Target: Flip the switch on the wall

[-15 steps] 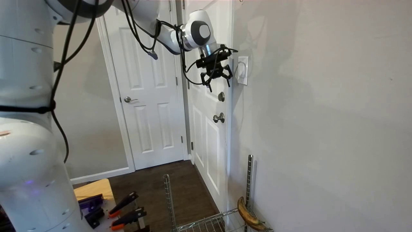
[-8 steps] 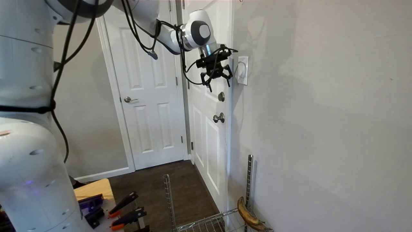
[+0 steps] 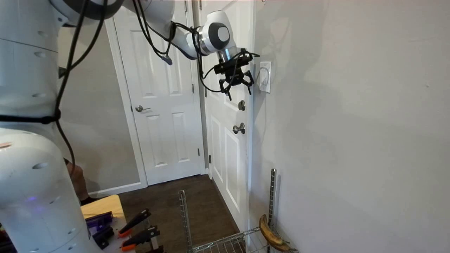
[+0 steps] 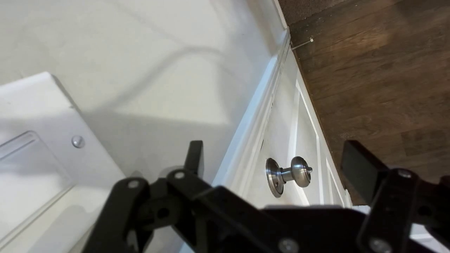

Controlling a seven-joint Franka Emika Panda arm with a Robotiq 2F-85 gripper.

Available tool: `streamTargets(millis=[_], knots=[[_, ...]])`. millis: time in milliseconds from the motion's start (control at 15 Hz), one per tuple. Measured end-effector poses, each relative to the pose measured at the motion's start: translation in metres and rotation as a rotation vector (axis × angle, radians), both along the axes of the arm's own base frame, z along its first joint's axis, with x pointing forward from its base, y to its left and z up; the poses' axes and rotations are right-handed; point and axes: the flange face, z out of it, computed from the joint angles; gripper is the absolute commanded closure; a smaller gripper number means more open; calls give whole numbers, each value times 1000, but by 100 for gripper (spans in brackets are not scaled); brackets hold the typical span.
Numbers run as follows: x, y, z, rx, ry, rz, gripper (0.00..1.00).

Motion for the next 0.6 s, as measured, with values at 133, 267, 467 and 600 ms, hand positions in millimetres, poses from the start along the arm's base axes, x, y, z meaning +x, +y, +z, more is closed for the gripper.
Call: streamTargets(millis=[133,267,467,600], knots=[[0,0,0,0,0,0,0],[0,0,0,0,0,0,0],[1,0,-4,-1,6,0,0],[1,0,-7,-1,10,-2,0]])
